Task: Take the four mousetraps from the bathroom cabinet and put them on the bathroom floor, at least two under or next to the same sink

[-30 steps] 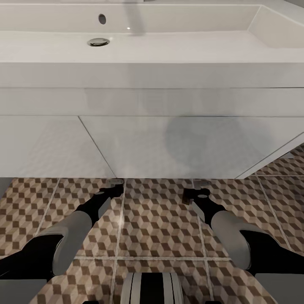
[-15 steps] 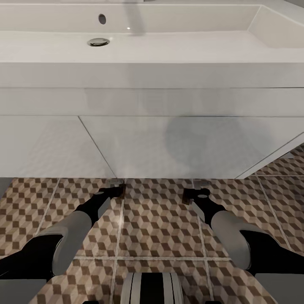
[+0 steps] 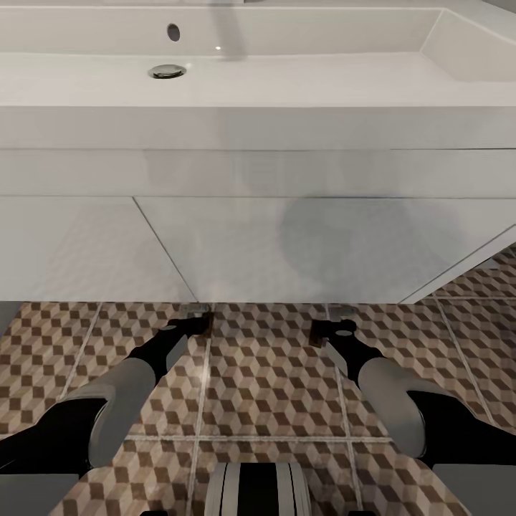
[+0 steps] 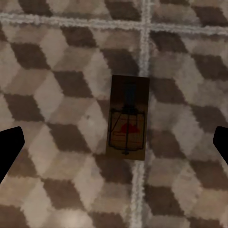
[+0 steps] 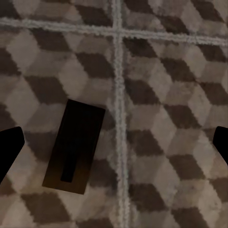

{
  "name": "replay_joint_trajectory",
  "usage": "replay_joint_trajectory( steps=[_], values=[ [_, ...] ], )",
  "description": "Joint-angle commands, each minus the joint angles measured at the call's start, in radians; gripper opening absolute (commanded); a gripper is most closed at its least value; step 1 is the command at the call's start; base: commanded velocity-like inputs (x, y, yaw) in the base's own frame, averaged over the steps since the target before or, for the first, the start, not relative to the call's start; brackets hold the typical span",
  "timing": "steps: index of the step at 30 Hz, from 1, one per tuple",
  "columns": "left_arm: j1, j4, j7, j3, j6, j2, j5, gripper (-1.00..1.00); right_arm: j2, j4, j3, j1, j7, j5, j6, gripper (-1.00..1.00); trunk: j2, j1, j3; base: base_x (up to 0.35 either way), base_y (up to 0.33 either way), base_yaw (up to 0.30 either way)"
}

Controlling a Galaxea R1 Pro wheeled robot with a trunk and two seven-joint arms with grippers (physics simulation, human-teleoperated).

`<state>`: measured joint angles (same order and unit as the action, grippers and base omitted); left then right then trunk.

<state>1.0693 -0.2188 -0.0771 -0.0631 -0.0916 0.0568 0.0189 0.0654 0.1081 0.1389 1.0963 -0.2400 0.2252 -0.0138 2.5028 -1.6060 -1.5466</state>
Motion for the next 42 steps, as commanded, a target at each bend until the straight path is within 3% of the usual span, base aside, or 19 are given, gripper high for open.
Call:
replay_joint_trajectory(
  steps=[1,18,28,42],
  values=[
    [0.000,-0.002,-0.001,-0.006,-0.006,0.001,0.002,1.00,0.001,-0.001,0.008,0.000,-0.002,0.009,-0.001,1.00,0.000,0.000,-0.001,0.000,0.000,0.000],
    [0.000,-0.015,-0.002,-0.003,0.002,0.004,0.006,1.00,0.001,0.000,0.008,0.001,-0.002,0.009,-0.002,1.00,0.000,0.000,-0.001,0.000,0.000,0.000],
    [0.000,-0.013,-0.009,-0.002,0.048,0.005,0.007,1.00,0.001,0.000,0.008,0.000,-0.002,0.010,-0.002,1.00,0.000,0.000,-0.001,-0.014,0.000,0.000],
    [0.000,-0.005,-0.012,-0.003,-0.001,0.005,0.007,1.00,0.001,0.000,0.007,0.000,-0.002,0.011,-0.002,1.00,0.000,0.000,-0.001,-0.255,0.000,0.000]
  ],
)
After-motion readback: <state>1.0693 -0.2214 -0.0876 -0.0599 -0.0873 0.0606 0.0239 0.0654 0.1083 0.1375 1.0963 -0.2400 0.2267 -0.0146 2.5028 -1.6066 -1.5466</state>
